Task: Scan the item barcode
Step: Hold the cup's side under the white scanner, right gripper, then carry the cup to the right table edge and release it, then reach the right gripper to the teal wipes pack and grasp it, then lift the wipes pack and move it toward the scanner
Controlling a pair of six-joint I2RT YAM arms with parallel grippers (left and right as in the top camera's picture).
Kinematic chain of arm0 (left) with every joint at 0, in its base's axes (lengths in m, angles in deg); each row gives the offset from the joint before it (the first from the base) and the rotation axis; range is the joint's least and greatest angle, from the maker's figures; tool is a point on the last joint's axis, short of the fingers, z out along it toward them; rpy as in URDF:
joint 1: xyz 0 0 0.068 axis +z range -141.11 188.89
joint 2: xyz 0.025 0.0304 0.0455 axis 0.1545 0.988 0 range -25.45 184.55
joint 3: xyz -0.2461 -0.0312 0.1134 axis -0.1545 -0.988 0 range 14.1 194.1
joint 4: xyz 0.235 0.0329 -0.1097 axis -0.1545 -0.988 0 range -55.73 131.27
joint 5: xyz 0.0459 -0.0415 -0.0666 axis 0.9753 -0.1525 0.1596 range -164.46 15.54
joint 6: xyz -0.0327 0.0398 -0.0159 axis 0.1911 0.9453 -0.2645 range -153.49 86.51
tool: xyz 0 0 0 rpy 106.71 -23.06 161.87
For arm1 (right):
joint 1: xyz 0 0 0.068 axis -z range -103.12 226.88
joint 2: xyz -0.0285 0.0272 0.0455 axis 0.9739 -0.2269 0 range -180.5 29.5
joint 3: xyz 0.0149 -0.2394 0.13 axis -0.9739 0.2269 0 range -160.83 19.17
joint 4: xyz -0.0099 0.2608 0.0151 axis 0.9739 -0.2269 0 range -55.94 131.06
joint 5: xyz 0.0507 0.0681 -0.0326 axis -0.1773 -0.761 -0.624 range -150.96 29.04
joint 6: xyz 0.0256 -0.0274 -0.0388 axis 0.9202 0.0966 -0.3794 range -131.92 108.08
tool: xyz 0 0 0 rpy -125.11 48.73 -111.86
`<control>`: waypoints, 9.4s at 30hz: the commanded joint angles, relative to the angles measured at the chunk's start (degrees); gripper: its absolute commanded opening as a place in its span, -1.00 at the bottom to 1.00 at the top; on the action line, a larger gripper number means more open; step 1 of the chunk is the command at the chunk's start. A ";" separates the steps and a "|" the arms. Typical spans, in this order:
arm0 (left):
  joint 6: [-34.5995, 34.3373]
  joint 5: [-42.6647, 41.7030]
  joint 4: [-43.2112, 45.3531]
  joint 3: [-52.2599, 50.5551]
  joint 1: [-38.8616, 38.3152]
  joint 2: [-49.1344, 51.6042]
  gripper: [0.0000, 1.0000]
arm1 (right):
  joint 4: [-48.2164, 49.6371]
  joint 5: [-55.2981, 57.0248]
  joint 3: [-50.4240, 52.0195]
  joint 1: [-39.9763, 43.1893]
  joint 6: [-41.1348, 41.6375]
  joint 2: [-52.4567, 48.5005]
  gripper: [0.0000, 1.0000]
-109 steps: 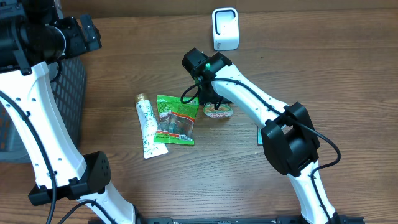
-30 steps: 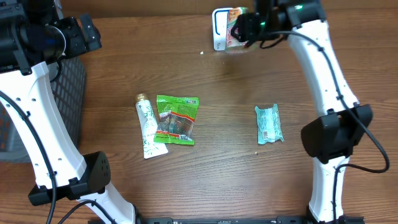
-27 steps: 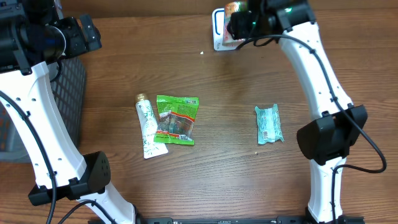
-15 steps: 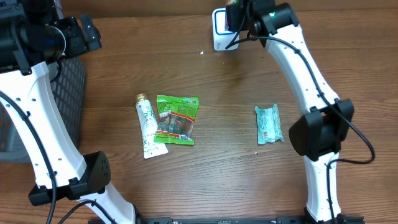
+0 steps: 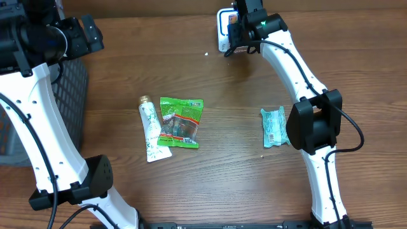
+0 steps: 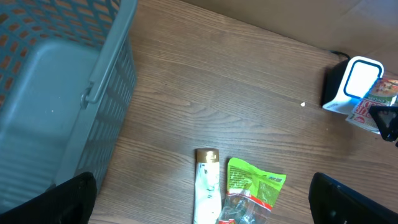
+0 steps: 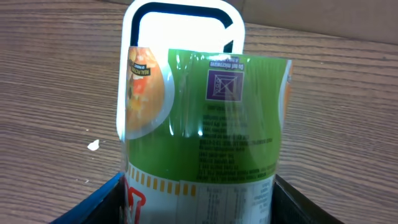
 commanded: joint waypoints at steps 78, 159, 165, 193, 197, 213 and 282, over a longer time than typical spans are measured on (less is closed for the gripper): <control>-0.79 0.63 -0.07 0.00 0.11 -0.09 0.99 | -16.83 -6.56 -14.62 0.11 3.93 2.86 -0.40; -0.79 0.63 -0.07 0.00 0.11 -0.09 1.00 | -27.08 -23.23 33.86 20.61 -7.45 23.52 0.93; -0.79 0.63 -0.07 0.00 0.11 -0.09 1.00 | -23.61 -21.14 40.76 15.19 -10.12 23.52 0.78; -0.79 0.63 -0.07 0.00 0.11 -0.09 1.00 | -14.38 -20.39 48.89 10.05 2.62 23.10 -0.35; -0.79 0.63 -0.07 0.00 0.11 -0.09 1.00 | -13.62 -22.25 48.89 10.05 19.41 23.10 -0.34; -0.79 0.63 -0.07 0.00 0.11 -0.09 0.99 | -6.40 -29.14 46.10 11.56 -3.39 23.12 0.75; -0.79 0.63 -0.07 0.00 0.11 -0.09 1.00 | 0.37 -31.06 34.51 12.50 -4.63 34.01 -0.92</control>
